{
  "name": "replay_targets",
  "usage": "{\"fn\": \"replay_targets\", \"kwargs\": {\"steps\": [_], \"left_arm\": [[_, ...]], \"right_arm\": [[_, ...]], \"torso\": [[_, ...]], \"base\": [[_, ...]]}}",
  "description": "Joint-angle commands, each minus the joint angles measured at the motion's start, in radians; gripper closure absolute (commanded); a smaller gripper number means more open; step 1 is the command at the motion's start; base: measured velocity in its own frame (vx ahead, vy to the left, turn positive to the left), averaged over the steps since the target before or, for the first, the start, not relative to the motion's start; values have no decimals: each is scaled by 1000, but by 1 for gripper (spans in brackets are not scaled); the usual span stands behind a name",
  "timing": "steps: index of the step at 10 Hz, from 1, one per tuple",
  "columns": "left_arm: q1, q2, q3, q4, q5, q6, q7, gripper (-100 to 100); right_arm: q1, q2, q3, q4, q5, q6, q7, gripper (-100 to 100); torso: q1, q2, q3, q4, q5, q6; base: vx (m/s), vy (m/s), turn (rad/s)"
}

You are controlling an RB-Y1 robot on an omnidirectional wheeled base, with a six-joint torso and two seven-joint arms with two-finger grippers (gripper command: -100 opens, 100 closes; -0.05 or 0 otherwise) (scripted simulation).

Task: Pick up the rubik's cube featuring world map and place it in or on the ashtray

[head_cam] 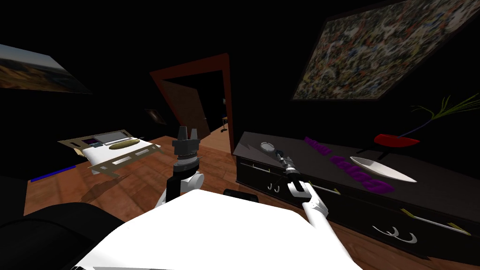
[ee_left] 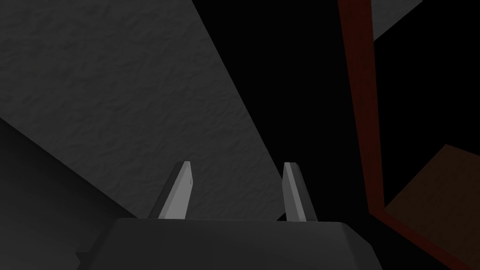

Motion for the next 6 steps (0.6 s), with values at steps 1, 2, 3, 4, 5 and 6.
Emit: {"fn": "replay_targets", "kwargs": {"steps": [1,2,3,4,5,6], "left_arm": [[0,0,0,0,0,0,0,0],[0,0,0,0,0,0,0,0],[0,0,0,0,0,0,0,0],[0,0,0,0,0,0,0,0],[0,0,0,0,0,0,0,0],[0,0,0,0,0,0,0,0]], "right_arm": [[-18,-1,4,38,3,23,25,-100],[-19,1,8,54,4,32,31,-100],[-16,-3,5,45,2,21,22,-100],[-16,-2,5,47,2,24,25,0],[-17,-3,5,46,2,24,25,-100],[-17,-3,5,46,2,24,25,100]], "torso": [[0,0,0,0,0,0],[-1,-2,-1,0,0,0],[-3,-3,-2,-1,-1,0],[-2,0,0,0,0,0],[0,4,2,1,0,0],[0,5,3,1,0,0]], "base": [[119,-23,19],[154,-48,47],[71,-26,17],[12,-4,-1],[6,-2,1],[0,0,0]]}}
